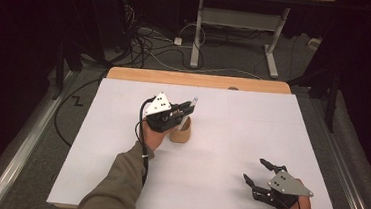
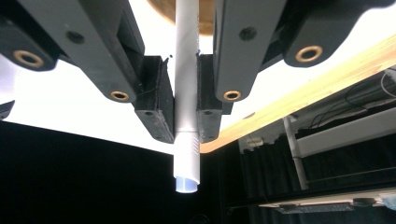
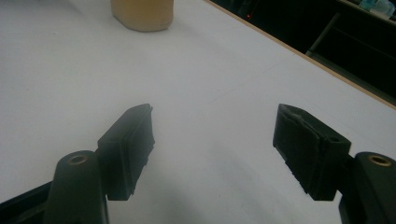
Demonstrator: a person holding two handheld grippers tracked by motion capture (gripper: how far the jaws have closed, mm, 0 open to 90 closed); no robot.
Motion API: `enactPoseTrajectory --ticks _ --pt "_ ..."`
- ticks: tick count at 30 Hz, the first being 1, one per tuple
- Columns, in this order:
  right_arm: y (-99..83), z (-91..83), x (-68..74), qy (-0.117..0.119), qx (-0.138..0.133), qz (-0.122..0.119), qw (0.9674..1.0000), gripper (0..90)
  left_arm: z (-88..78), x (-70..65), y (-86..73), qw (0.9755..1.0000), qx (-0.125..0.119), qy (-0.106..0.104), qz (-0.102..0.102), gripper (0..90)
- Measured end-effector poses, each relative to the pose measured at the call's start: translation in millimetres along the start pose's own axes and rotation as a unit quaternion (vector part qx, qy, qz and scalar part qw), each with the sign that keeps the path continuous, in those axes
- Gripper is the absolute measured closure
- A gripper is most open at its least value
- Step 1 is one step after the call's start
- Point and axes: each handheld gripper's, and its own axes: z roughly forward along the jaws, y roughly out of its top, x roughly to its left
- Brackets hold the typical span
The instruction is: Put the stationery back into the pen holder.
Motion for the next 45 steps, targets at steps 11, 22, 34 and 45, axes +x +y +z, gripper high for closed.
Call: enactPoseTrajectory --ticks 11,22,34,45 --pt "0.2 0.2 0.2 0.000 0.000 0.000 1.0000 28.8 -2.9 -0.8 -8.9 0.9998 0.017 0.007 0.006 75.0" --pt "0.2 1.1 0.9 0.001 0.002 -0.002 1.0000 28.8 -6.3 -3.5 -12.3 0.9995 0.025 0.008 0.015 74.7" --pt "-0.1 1.2 0.9 0.001 0.003 -0.002 1.0000 28.8 -8.1 -5.2 -12.7 0.9990 0.034 0.018 0.024 73.3" --pt "-0.7 2.1 1.7 0.002 0.006 -0.001 1.0000 28.8 -15.7 -15.0 -8.2 0.9968 0.042 0.019 0.066 70.1"
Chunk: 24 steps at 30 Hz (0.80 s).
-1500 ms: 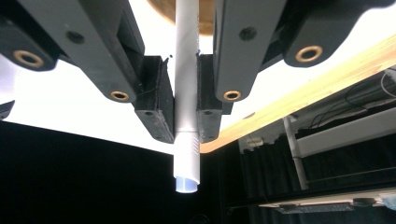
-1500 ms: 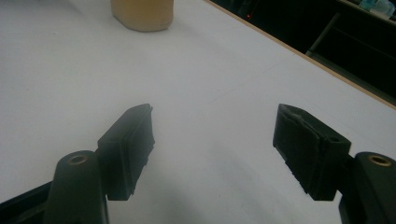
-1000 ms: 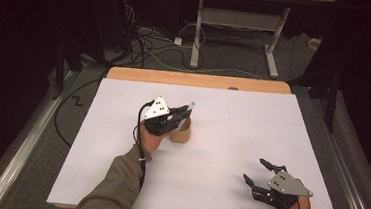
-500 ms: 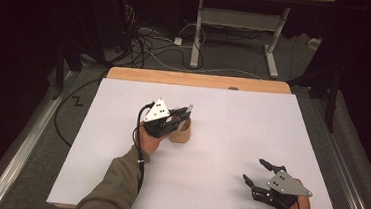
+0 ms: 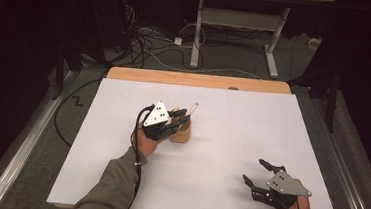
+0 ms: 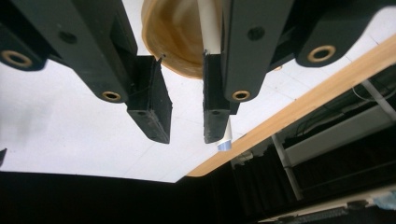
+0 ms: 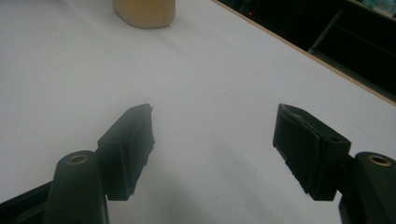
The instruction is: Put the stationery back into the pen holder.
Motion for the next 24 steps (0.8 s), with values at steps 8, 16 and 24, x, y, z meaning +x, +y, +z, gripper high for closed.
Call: enactPoseTrajectory --ticks 8,16,24 --pt "0.2 1.1 1.4 -0.004 -0.002 0.005 1.0000 28.8 -7.8 -6.5 2.0 0.9998 -0.013 0.008 0.015 66.7" --pt "0.6 1.7 2.6 -0.003 -0.001 0.003 1.0000 28.8 -11.3 -17.8 9.0 0.9987 -0.004 0.034 0.038 51.2" --pt "0.6 1.5 2.6 -0.002 -0.001 0.003 1.0000 28.8 -12.0 -31.9 15.6 0.9968 0.002 0.052 0.060 32.6"
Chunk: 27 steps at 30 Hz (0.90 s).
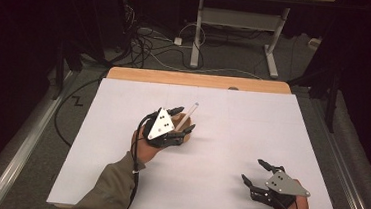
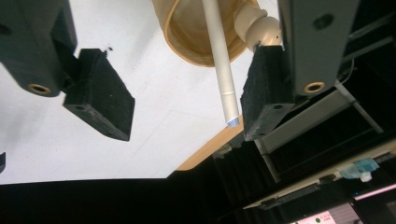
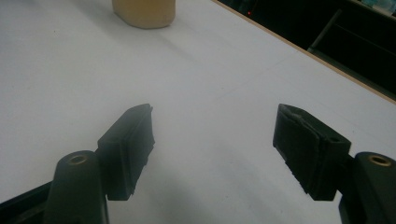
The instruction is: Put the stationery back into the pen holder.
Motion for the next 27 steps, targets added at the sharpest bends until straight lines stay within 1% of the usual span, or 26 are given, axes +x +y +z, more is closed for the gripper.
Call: enactPoseTrajectory --ticks 1,4,5,9,10,12,17,21,23,27 --pt "0.0 -0.1 0.0 0.000 0.000 0.000 1.0000 28.8 -0.7 -1.1 1.0 1.0000 0.001 0.003 0.003 30.2" --pt "0.2 -0.3 0.1 0.000 0.000 0.000 1.0000 28.8 -2.4 -4.3 3.4 1.0000 -0.002 0.005 0.004 27.4" --pt "0.2 -0.4 0.0 0.000 -0.001 0.000 1.0000 28.8 -2.8 -5.2 3.9 1.0000 -0.002 0.004 0.005 23.8" --pt "0.1 -0.5 -0.3 0.000 0.000 0.000 1.0000 28.8 -2.7 -9.9 5.2 0.9999 0.005 -0.008 0.010 22.9" --pt "0.3 -0.5 -0.6 -0.001 -0.001 0.000 1.0000 28.8 -2.5 -11.5 5.6 0.9999 0.009 -0.007 0.013 22.7" --pt "0.5 -0.8 -0.7 0.000 -0.002 0.000 1.0000 28.7 -2.4 -14.6 6.5 0.9996 0.016 -0.007 0.021 17.9" --pt "0.5 -0.9 -0.1 0.000 -0.002 0.000 1.0000 28.8 -5.9 -18.5 8.0 0.9993 0.021 -0.011 0.028 17.9" --pt "1.0 -1.5 -0.3 -0.001 -0.005 0.000 1.0000 28.8 -8.6 -19.6 9.5 0.9992 0.023 -0.012 0.029 17.9" --pt "0.8 -1.3 -0.4 -0.001 -0.004 0.000 1.0000 28.8 -9.7 -20.3 10.0 0.9991 0.024 -0.016 0.029 17.9" --pt "0.8 -1.2 0.0 0.000 -0.002 -0.002 1.0000 28.8 -10.6 -24.6 11.5 0.9984 0.031 -0.022 0.042 17.9"
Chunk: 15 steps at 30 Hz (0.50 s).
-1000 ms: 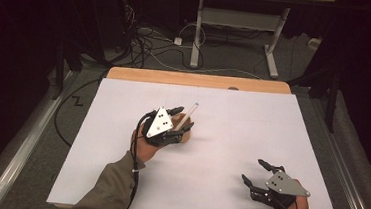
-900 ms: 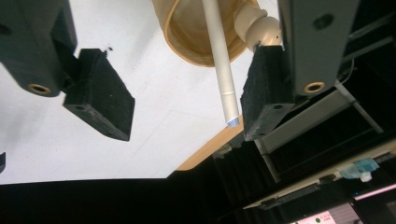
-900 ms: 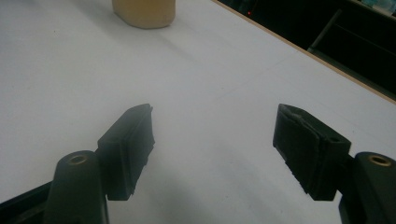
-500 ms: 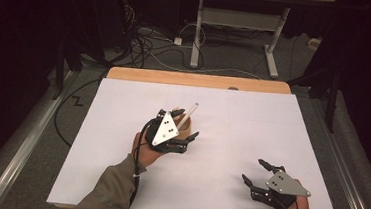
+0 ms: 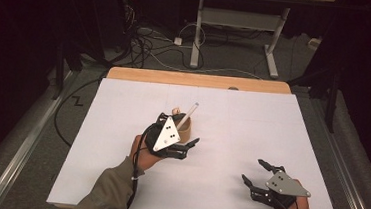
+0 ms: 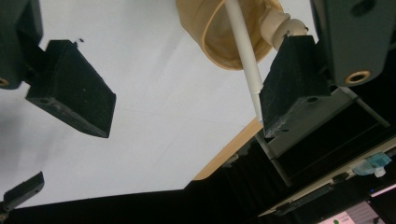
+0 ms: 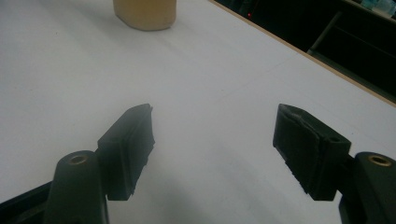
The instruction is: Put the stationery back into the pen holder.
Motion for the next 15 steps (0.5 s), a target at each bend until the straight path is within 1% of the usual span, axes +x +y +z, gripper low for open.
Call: enactPoseTrajectory --ticks 4,10,15 --pt "0.2 -0.4 0.0 0.001 0.000 0.000 1.0000 28.8 -0.7 -3.7 1.0 0.9999 0.005 -0.005 0.007 17.9" --pt "0.4 -0.1 0.5 0.003 0.001 -0.002 1.0000 28.8 -3.3 -7.1 1.0 0.9998 0.012 -0.008 0.015 17.9" --pt "0.9 0.1 0.3 0.000 -0.002 -0.003 1.0000 28.8 -7.0 -9.4 -0.1 0.9995 0.019 -0.007 0.024 17.9"
